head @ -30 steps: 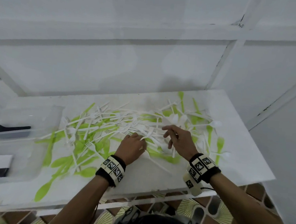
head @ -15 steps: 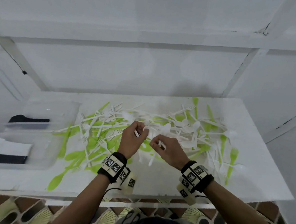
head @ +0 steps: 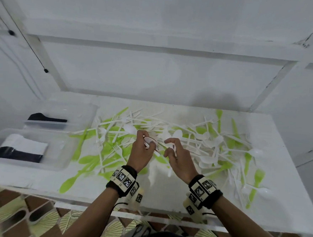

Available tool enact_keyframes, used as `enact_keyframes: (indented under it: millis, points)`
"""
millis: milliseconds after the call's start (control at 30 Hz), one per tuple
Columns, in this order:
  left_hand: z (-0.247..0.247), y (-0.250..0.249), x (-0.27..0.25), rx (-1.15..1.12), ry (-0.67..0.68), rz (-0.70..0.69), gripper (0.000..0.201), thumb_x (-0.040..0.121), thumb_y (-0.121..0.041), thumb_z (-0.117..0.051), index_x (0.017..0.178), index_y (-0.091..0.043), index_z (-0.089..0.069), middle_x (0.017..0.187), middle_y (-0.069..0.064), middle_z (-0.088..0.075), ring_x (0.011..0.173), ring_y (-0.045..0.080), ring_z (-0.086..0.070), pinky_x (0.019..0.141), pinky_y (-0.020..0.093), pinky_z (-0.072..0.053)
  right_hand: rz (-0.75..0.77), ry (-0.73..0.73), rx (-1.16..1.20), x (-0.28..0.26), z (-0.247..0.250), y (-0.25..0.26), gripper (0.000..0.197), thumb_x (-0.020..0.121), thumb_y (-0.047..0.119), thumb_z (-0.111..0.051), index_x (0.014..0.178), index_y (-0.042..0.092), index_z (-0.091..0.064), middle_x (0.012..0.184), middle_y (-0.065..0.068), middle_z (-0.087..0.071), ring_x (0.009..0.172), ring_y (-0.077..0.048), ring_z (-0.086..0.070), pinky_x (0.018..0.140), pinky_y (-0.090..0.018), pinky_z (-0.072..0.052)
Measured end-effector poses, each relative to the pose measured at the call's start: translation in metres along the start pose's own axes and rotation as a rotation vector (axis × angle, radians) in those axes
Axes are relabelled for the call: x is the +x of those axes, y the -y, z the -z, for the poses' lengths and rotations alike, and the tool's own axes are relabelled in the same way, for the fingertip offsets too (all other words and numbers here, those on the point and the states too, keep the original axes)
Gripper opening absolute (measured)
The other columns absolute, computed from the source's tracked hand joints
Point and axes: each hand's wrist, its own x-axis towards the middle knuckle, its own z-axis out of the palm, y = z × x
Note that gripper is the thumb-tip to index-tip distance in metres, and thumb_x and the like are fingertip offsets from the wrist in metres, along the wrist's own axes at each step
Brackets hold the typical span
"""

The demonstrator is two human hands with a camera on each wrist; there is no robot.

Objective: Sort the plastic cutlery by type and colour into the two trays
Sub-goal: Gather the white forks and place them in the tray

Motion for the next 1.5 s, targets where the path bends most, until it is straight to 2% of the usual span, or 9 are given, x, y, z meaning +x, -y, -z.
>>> enact_keyframes:
  millis: [200,567,733,867,1067,1167,1267,1367,1500]
  points:
    - [-0.006,-0.010,0.002,0.049,-0.021,-0.026,0.020,0.097,-0.009,-0.060,0.111,-0.014,-0.047,0.083,-0.004,-0.064,0.070,0.001,-0.059,0.061,0.013,-0.042,-0.046,0.006,-0.045,0.000,-0.003,0.001,0.020,0.098,0.031,-0.063,0.118,0.029,-0.066,0.072,0.010,-0.065,0.067,-0.005,-0.059,0.066,-0.016,-0.042]
    - [-0.012,-0.014,0.006,-0.021,0.006,-0.098,0.026,0.100,-0.013,-0.062,0.121,-0.016,-0.047,0.097,-0.002,-0.073,0.085,0.008,-0.068,0.069,0.018,-0.046,-0.045,-0.043,0.019,0.004,0.006,-0.004,0.017,0.100,0.024,-0.062,0.086,0.022,-0.072,0.077,0.017,-0.069,0.074,-0.005,-0.062,0.068,-0.016,-0.041]
    - [-0.020,-0.008,0.003,-0.045,0.044,-0.136,0.016,0.103,0.000,-0.047,0.103,-0.016,-0.050,0.120,-0.001,-0.067,0.101,0.018,-0.071,0.073,0.042,-0.061,-0.077,-0.234,-0.068,0.012,0.008,0.000,0.018,0.101,0.025,-0.059,0.090,0.022,-0.073,0.084,0.012,-0.072,0.079,-0.005,-0.063,0.072,-0.018,-0.044]
    - [-0.024,-0.006,-0.003,-0.092,0.093,-0.083,0.041,0.096,0.017,-0.029,0.100,-0.006,-0.063,0.114,0.006,-0.066,0.108,0.024,-0.068,0.083,0.050,-0.061,0.009,-0.232,-0.125,0.013,0.007,0.003,0.011,0.099,0.023,-0.064,0.091,0.023,-0.072,0.080,0.009,-0.066,0.069,-0.006,-0.057,0.065,-0.011,-0.038]
    - [-0.028,-0.015,-0.002,-0.168,0.076,-0.010,0.001,0.099,-0.015,-0.065,0.099,-0.014,-0.065,0.095,-0.002,-0.069,0.087,0.017,-0.068,0.077,0.035,-0.056,0.027,-0.189,-0.106,0.007,-0.002,0.002,0.011,0.101,0.018,-0.061,0.100,0.016,-0.072,0.080,0.007,-0.068,0.066,-0.006,-0.059,0.061,-0.015,-0.042]
    - [-0.027,-0.012,0.003,-0.169,-0.040,0.029,0.013,0.091,-0.015,-0.076,0.093,-0.012,-0.063,0.088,0.006,-0.068,0.079,0.021,-0.068,0.071,0.032,-0.053,0.032,-0.155,-0.089,0.006,-0.002,0.000,0.019,0.104,0.010,-0.050,0.104,0.015,-0.068,0.084,0.004,-0.070,0.068,-0.010,-0.065,0.062,-0.026,-0.051]
    - [-0.024,-0.007,0.009,-0.236,0.008,0.090,0.009,0.098,-0.001,-0.059,0.093,-0.008,-0.063,0.090,0.010,-0.070,0.081,0.026,-0.073,0.069,0.038,-0.059,-0.044,-0.101,-0.019,0.001,0.003,0.002,0.019,0.104,0.005,-0.043,0.108,0.019,-0.055,0.087,0.006,-0.072,0.051,-0.013,-0.065,0.055,-0.030,-0.053]
    - [-0.021,0.002,0.012,-0.135,0.054,0.132,0.040,0.096,0.010,-0.037,0.086,-0.011,-0.070,0.078,-0.003,-0.069,0.063,0.012,-0.061,0.061,0.029,-0.045,-0.063,-0.039,-0.019,-0.004,0.008,0.000,0.017,0.105,0.005,-0.039,0.112,0.019,-0.047,0.094,0.008,-0.073,0.050,-0.014,-0.067,0.057,-0.025,-0.051]
    - [-0.020,0.001,0.009,-0.224,0.092,0.243,0.031,0.101,-0.008,-0.046,0.088,-0.008,-0.074,0.072,0.000,-0.059,0.057,0.015,-0.043,0.057,0.028,-0.035,-0.067,0.020,0.020,-0.010,0.009,0.002,0.013,0.107,0.008,-0.039,0.110,0.018,-0.047,0.089,0.005,-0.073,0.049,-0.017,-0.067,0.058,-0.027,-0.052]
